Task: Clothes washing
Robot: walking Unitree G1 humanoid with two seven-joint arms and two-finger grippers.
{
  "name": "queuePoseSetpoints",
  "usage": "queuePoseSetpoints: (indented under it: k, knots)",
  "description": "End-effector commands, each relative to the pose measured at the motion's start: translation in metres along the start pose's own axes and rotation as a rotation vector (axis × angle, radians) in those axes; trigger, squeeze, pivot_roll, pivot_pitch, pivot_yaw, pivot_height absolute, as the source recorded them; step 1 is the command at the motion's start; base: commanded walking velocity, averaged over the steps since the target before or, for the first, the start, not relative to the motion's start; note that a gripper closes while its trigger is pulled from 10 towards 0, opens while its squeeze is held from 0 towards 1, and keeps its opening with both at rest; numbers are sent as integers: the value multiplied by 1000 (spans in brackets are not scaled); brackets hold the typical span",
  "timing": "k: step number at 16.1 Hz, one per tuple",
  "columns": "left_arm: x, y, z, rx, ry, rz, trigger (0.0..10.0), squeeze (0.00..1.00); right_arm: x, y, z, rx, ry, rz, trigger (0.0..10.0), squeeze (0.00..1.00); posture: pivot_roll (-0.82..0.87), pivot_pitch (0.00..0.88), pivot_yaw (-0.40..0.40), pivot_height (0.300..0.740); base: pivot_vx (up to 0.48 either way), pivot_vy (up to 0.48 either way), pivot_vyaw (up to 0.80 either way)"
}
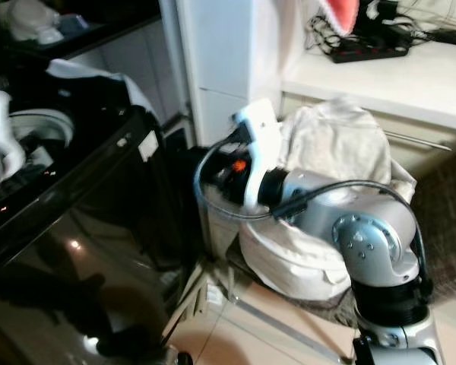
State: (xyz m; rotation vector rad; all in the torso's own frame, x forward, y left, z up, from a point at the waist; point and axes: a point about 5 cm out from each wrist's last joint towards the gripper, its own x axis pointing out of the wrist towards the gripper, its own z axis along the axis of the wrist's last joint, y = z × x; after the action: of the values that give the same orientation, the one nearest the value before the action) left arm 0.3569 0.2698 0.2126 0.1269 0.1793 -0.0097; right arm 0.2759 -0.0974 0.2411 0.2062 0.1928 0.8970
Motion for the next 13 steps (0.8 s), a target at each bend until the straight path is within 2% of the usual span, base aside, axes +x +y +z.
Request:
queuePoseSetpoints:
  k: [1,2,3,4,5,6,7,8,9,10,12,13]
  knots:
    - [-1,-40,8,-8,-95,-199,10000,0,0,-20,6,-40,-23,-168,10000,0,18,0,84,740,0,0,0]
    - [-2,-58,7,-49,-123,-244,10000,0,-1,-32,4,-80,-14,-264,10000,0,13,0,87,740,0,0,0]
    - [-3,-69,5,-72,-142,-250,10000,0,-3,-39,1,-105,-7,-318,10000,0,11,0,88,740,0,0,0]
    - [-8,-97,-5,-147,-166,-255,10000,0,-10,-61,-10,-131,36,-473,10000,0,10,0,89,740,0,0,0]
    - [-16,-120,-16,-148,-175,-317,10000,0,-21,-82,-23,-93,62,-612,10000,0,2,0,96,740,0,0,0]
    - [-21,-130,-24,-131,-179,-348,10000,0,-25,-92,-28,-51,58,-653,10000,0,-8,0,107,740,0,0,0]
    - [-22,-133,-25,-120,-190,-352,10000,0,-25,-95,-29,-39,52,-657,10000,0,-16,0,117,740,0,0,0]
    - [-29,-147,-29,-49,-205,-442,10000,0,-26,-124,-49,8,134,-716,10000,1000,-25,0,134,740,0,0,0]
    - [-34,-156,-28,11,-216,-530,10000,0,-31,-144,-64,-4,222,-773,10000,1000,-21,0,136,740,0,0,0]
    - [-37,-161,-23,39,-226,-600,10000,0,-34,-157,-71,-28,268,-815,10000,1000,-5,0,135,740,0,0,0]
    - [-41,-163,-15,60,-254,-658,10000,0,-37,-170,-76,-14,285,-844,10000,1000,33,0,126,740,0,0,0]
    - [-44,-161,-10,105,-259,-703,10000,0,-41,-178,-78,11,278,-888,10000,1000,49,0,132,740,0,0,0]
